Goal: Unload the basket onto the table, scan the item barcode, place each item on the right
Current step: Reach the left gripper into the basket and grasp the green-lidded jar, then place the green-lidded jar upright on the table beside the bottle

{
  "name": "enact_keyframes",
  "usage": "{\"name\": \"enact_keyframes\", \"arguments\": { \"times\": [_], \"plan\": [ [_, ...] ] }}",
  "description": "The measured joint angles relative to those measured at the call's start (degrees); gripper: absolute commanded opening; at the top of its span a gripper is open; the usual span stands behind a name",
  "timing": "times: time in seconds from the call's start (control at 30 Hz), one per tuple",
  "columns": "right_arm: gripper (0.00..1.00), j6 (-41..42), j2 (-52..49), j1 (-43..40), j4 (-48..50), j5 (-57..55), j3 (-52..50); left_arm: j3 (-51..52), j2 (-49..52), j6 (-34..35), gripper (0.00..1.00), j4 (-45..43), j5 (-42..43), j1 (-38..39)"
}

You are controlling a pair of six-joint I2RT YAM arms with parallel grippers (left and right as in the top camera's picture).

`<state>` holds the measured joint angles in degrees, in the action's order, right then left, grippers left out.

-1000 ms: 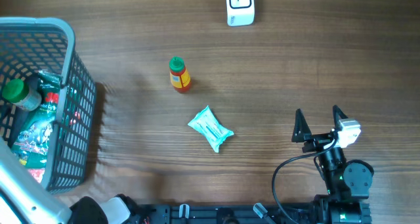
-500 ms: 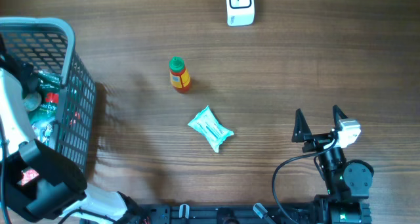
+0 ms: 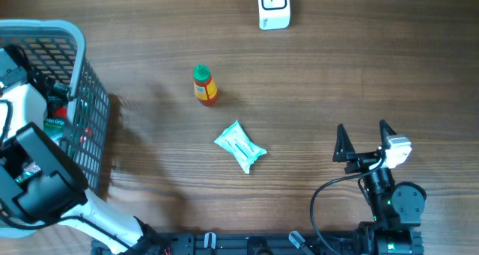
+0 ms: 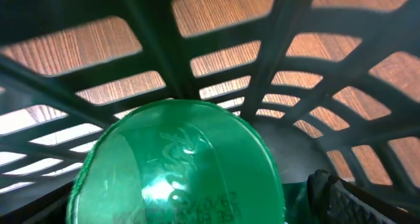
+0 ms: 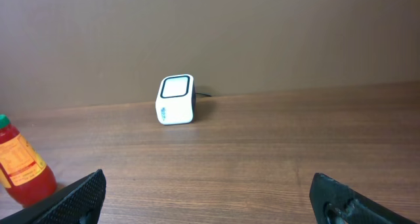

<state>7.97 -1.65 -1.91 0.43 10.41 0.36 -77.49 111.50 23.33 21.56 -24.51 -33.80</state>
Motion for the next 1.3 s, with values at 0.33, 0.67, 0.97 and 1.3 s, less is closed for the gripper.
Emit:
{"name": "enact_keyframes", "arguments": {
  "times": [0.33, 0.67, 0.97, 1.3],
  "plan": [
    [1.00, 0.00, 0.00, 0.00, 0.00, 0.00, 0.00, 0.04, -0.55, -3.32, 0.64, 3.13, 0.42, -2.69],
    [1.00, 0.00, 0.00, 0.00, 0.02, 0.00, 0.00, 0.72, -29.38, -2.64, 0.69, 18.84, 4.44, -2.71],
    [1.00, 0.00, 0.00, 0.00, 0.00, 0.00, 0.00, 0.74, -49.48, -1.81, 0.70, 19.02, 15.26, 3.15],
    [1.00, 0.00, 0.00, 0.02, 0.00, -0.02, 0.00, 0.72, -43.82, -1.55, 0.71, 10.73, 20.90, 47.21]
  ]
}}
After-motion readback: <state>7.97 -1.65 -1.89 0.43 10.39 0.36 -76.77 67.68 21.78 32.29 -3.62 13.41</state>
